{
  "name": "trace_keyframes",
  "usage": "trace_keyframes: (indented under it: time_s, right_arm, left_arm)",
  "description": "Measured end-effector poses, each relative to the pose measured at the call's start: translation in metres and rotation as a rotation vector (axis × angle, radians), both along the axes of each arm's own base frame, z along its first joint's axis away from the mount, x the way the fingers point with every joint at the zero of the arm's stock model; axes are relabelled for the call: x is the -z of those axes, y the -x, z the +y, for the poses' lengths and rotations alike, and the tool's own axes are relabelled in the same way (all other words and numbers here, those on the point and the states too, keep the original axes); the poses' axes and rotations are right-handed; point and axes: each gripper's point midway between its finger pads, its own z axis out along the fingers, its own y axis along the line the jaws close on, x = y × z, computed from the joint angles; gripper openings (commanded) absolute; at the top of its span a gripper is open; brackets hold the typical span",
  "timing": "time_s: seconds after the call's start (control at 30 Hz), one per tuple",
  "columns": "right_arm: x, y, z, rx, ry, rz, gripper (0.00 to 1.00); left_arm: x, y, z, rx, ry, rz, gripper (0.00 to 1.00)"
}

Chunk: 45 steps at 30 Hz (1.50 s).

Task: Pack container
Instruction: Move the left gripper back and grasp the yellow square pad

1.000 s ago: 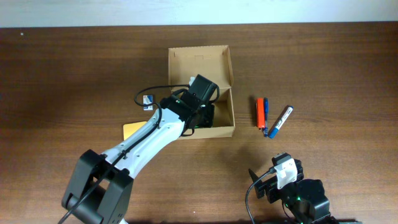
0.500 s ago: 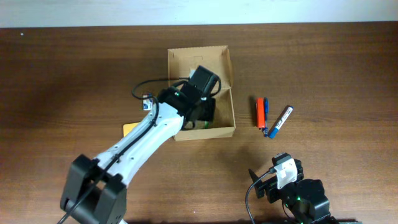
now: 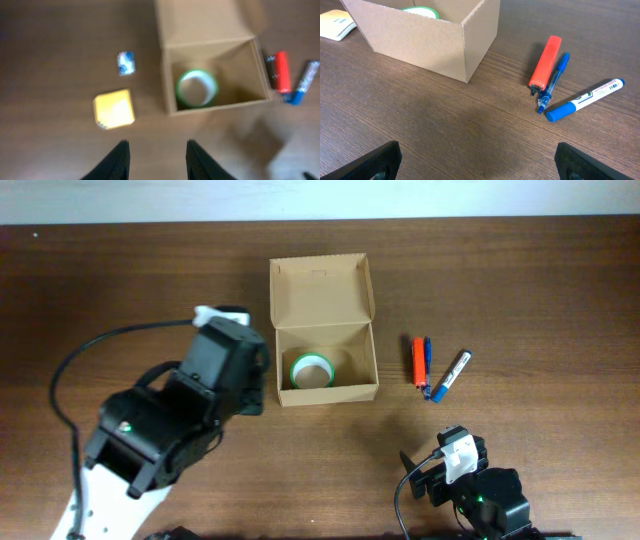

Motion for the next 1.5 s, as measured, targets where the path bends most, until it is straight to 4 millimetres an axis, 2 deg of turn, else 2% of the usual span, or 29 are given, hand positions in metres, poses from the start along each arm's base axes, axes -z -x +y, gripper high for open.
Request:
trace_keyframes:
  time_s: [0.07,0.13,0.27,0.3,0.33,0.43,0.47,0.5,0.53,0.67,0.8,1.0,1.27,1.5]
  right_arm:
    - [0.0,0.0,0.0,0.0,-0.001,-0.001,0.99]
    - [0.0,0.0,0.0,0.0,-0.001,-0.001,0.99]
    - [0.0,0.0,0.0,0.0,-0.001,-0.001,0.99]
    - [0.0,0.0,0.0,0.0,0.0,0.0,0.99]
    - [0.0,0.0,0.0,0.0,-0.001,-0.001,0.99]
    - [0.0,0.0,0.0,0.0,0.0,-0.001,0.99]
    - [0.0,0.0,0.0,0.0,-0.001,-0.001,0.99]
    - [0.0,0.0,0.0,0.0,0.0,0.0,0.99]
    - [0.0,0.0,0.0,0.0,-0.001,0.0,0.99]
    - [0.0,0.0,0.0,0.0,0.0,0.0,0.99]
    - [0.0,0.0,0.0,0.0,0.0,0.0,0.99]
    - [0.0,0.0,0.0,0.0,0.0,0.0,0.99]
    - [0.0,0.0,0.0,0.0,-0.001,0.0,0.99]
    - [0.0,0.0,0.0,0.0,0.0,0.0,0.99]
  left_arm:
    - [0.009,-0.003,0.03,-0.105,-0.03,0.029,0.35]
    - [0.032,-0.005,0.047,-0.15,-0.062,0.079,0.36]
    - [0.087,-0.008,0.054,-0.133,-0.081,0.155,0.36]
    - [0.099,-0.008,0.055,-0.125,-0.073,0.172,0.42]
    - [0.113,-0.007,0.058,-0.126,-0.067,0.191,0.54]
    - [0.151,-0.005,0.071,-0.124,-0.061,0.236,0.65]
    - [0.162,-0.003,0.074,-0.124,-0.054,0.253,0.72]
    - [0.171,0.001,0.076,-0.118,-0.053,0.272,0.75]
    - [0.177,0.001,0.077,-0.122,-0.044,0.276,0.78]
    - [0.189,0.001,0.083,-0.118,-0.046,0.297,0.97]
    - [0.213,-0.007,0.081,-0.114,-0.06,0.363,0.98]
    - [0.25,-0.036,0.079,-0.09,-0.093,0.379,0.98]
    - [0.275,-0.052,0.081,-0.097,-0.117,0.38,0.99]
    - [0.279,-0.058,0.092,-0.135,-0.12,0.373,0.99]
